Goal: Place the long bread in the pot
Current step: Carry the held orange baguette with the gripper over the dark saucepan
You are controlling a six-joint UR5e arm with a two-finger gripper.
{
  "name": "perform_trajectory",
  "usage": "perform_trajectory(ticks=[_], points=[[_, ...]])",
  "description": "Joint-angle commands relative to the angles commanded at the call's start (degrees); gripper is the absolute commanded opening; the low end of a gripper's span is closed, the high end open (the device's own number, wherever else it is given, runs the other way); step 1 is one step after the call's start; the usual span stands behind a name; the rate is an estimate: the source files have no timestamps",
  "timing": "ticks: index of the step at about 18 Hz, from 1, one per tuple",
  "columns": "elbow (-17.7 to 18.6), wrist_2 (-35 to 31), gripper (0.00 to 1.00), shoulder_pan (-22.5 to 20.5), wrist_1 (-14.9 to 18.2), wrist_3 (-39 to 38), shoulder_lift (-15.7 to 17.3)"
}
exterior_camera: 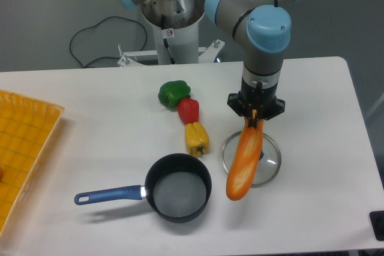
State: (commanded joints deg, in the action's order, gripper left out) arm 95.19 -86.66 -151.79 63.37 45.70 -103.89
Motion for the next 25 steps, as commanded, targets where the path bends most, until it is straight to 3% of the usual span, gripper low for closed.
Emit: perform_trajectory(ticks=[12,20,25], points=[[0.7,-2.8,0.15,5.9,6.7,-1.8,1.4],[0.7,-3.0,0.16,9.8,8.0,-5.7,1.4],[0.3,-7.3,0.17,14.1,7.6,-9.0,-1.2]])
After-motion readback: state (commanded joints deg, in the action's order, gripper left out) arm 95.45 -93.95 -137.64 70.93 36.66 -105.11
